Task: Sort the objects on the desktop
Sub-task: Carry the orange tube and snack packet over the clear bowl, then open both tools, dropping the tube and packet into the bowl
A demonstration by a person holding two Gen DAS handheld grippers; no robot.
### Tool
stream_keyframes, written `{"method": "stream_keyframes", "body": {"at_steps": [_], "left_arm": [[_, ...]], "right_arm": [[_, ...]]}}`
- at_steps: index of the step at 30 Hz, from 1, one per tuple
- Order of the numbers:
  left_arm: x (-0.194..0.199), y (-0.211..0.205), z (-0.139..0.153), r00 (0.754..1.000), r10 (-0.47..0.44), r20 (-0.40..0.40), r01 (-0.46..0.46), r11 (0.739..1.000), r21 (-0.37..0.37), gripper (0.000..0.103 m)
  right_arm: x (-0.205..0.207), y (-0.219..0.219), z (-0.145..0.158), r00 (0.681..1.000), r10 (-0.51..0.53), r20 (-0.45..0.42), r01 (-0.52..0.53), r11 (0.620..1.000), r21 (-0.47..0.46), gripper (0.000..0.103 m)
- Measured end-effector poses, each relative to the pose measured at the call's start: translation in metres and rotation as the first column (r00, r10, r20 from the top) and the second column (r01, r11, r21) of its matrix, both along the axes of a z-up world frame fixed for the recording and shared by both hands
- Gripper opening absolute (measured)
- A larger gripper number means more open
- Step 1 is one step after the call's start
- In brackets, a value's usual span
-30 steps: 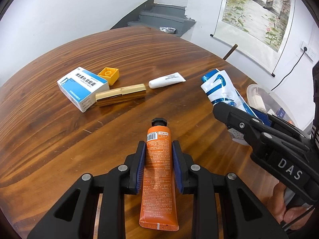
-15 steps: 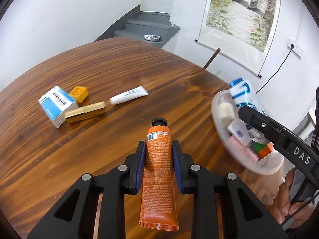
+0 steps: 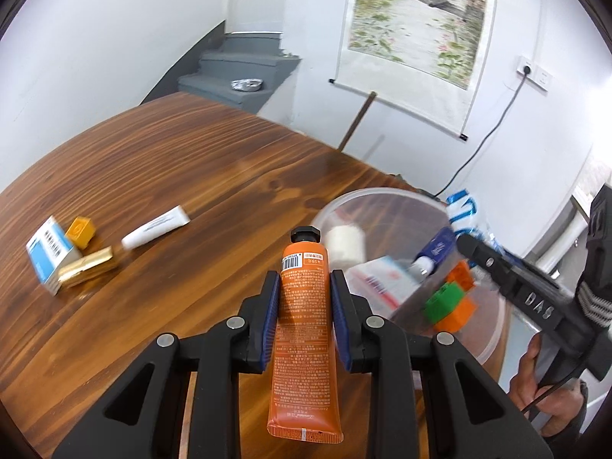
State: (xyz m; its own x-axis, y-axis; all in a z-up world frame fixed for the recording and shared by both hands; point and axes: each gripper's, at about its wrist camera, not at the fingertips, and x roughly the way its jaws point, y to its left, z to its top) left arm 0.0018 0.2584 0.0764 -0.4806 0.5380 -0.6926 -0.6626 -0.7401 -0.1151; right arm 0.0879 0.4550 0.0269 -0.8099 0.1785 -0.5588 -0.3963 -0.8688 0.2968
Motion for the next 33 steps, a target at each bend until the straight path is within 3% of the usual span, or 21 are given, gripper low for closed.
{"method": "stream_keyframes", "body": {"at_steps": [16, 17, 20, 21, 33], "left_arm": [[-0.001, 0.082, -0.007, 0.991, -0.133, 0.034, 0.133, 0.991, -0.02, 0.029], [-0.001, 0.086, -0.008, 0.989, -0.142, 0.045, 0.143, 0.989, -0.025, 0.032], [-0.001, 0.088, -0.01, 0.988, -0.145, 0.058, 0.146, 0.989, -0.019, 0.057], [0.0, 0.087, -0.009, 0.989, -0.14, 0.048, 0.14, 0.99, -0.01, 0.061], [-0.01, 0.062, -0.005, 0.996, -0.076, 0.038, 0.076, 0.997, 0.004, 0.061]], "right_arm": [[0.011, 0.027, -0.009, 1.0, -0.027, 0.007, 0.027, 1.0, -0.004, 0.048], [0.012, 0.028, -0.008, 1.0, -0.03, 0.001, 0.03, 1.0, -0.001, 0.053], [0.016, 0.026, -0.003, 0.999, -0.037, -0.02, 0.038, 0.999, 0.022, 0.057], [0.016, 0.026, -0.002, 0.999, -0.037, -0.02, 0.038, 0.999, 0.029, 0.057], [0.013, 0.015, -0.003, 1.0, -0.019, -0.018, 0.019, 1.0, 0.01, 0.057]]}}
